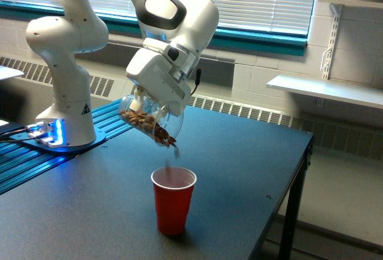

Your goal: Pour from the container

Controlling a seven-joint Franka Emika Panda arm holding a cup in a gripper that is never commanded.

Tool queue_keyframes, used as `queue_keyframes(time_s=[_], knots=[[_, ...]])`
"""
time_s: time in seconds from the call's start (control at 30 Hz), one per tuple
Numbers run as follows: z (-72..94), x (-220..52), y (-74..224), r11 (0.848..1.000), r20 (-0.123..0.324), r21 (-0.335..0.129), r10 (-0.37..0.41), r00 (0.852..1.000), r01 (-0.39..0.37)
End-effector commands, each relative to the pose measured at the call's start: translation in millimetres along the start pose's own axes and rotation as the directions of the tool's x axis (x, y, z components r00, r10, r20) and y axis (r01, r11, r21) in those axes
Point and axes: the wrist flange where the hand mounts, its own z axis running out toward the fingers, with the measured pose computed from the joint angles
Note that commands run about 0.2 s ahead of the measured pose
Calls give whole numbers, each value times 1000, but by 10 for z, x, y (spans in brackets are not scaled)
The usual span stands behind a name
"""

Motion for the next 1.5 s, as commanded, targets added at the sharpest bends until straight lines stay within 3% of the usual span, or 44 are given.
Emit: queue_keyframes(time_s=[0.03,1.5], knots=[[-39,18,-31,1000,-11,-16,8,1000,-8],[-144,60,-222,988,-23,-151,-30,999,26]])
